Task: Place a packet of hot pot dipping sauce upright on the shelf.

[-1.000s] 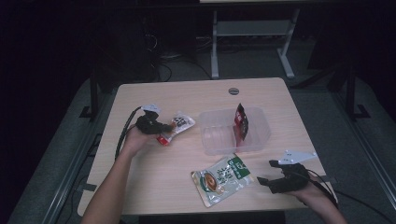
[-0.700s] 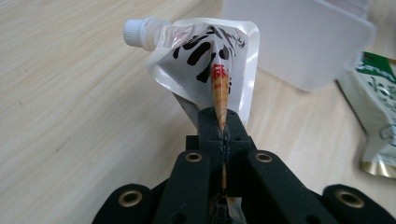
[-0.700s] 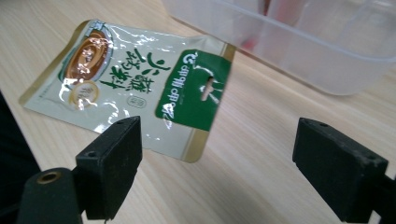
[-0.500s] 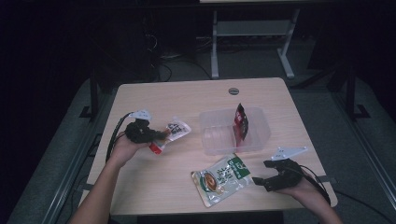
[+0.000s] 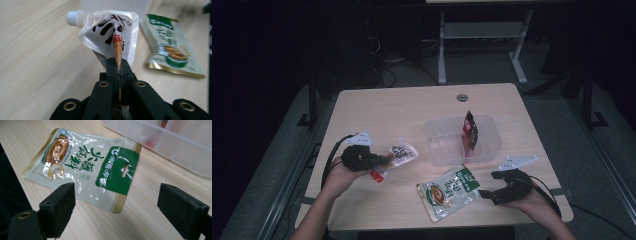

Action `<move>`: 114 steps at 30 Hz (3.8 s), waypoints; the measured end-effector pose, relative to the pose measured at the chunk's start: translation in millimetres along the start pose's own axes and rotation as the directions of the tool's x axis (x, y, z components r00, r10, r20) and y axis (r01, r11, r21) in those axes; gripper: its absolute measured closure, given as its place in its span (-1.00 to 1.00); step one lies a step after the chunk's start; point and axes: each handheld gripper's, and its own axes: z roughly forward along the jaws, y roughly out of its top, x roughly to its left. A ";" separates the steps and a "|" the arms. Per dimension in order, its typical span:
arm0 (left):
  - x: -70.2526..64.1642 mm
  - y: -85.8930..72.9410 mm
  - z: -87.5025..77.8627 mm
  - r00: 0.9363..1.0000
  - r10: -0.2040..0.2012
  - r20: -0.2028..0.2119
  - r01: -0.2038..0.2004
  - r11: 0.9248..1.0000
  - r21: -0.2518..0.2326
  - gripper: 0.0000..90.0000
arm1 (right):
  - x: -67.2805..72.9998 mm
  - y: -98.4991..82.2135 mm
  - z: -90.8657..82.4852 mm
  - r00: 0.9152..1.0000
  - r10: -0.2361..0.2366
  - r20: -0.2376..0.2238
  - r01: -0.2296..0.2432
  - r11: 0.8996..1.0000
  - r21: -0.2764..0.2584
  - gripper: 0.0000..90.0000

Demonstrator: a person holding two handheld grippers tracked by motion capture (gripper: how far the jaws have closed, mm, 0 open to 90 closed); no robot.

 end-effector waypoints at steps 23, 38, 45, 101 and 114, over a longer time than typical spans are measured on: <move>-57.4 -16.9 -1.7 0.993 0.079 0.089 -0.077 0.997 -0.018 0.99 | 34.8 59.3 38.6 0.961 -0.086 -0.262 0.069 0.995 -0.074 -0.23; -72.1 -9.9 9.8 0.980 0.148 0.135 -0.145 0.989 -0.037 0.99 | 59.2 96.7 77.2 0.898 -0.140 -0.417 0.112 0.989 -0.092 -0.17; -76.9 -8.5 15.3 0.973 0.176 0.151 -0.172 0.984 -0.044 0.99 | 61.7 94.2 84.7 0.872 -0.135 -0.470 0.111 0.991 -0.079 0.10; -35.0 -29.3 6.7 0.996 0.030 0.080 -0.028 0.999 -0.026 -0.09 | 40.5 95.4 43.6 0.844 -0.156 -0.513 0.053 0.976 -0.210 0.99; -31.0 -32.0 10.3 0.997 0.025 0.071 -0.026 1.000 0.004 -0.23 | 21.5 101.3 2.2 0.881 -0.155 -0.448 0.037 0.965 -0.261 0.99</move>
